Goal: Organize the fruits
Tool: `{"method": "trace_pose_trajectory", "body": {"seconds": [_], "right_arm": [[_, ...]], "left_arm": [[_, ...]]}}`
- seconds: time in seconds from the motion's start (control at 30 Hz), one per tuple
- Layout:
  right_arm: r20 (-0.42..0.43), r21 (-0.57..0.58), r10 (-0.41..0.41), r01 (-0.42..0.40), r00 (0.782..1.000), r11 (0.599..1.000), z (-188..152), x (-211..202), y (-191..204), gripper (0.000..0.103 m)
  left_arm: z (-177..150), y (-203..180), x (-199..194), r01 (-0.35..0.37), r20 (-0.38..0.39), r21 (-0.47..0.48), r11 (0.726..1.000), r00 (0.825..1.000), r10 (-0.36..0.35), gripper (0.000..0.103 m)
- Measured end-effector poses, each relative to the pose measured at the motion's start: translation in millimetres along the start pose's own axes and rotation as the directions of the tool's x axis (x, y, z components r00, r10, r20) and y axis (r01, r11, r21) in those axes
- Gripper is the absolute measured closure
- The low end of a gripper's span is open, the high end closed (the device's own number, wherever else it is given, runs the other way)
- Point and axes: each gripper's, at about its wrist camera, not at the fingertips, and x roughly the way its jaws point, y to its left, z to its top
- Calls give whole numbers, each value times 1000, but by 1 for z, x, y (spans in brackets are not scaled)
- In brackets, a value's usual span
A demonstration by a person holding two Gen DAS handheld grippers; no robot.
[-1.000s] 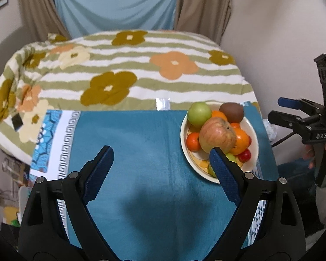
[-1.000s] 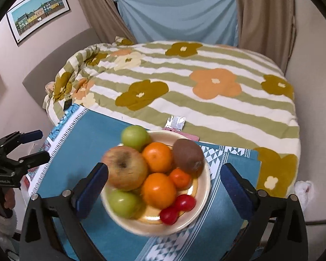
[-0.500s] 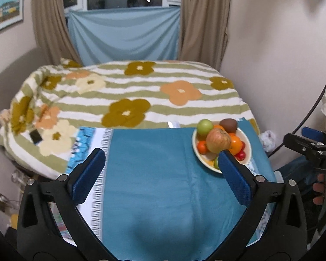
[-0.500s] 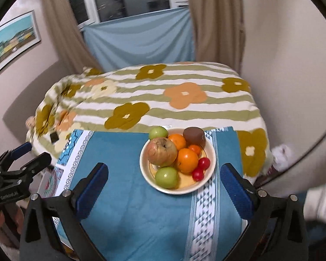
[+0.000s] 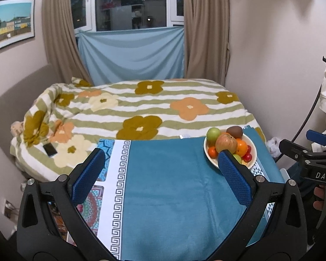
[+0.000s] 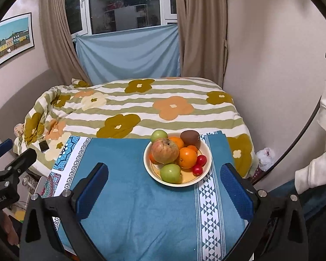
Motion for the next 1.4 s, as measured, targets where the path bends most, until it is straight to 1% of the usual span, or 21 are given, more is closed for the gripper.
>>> {"method": "trace_pose_trajectory", "body": {"seconds": [0.53,1.4], "right_arm": [[1,-7,-19,20,1000,1000,-3,-4,8,0],[10,0,-23,23,1000,1000,1,-5,6,0]], "left_arm": [[1,3,-2,19,10,-4,1000,1000,-19,0],[1,5,-1,13,11,-7,1000,1000,-13,0]]}}
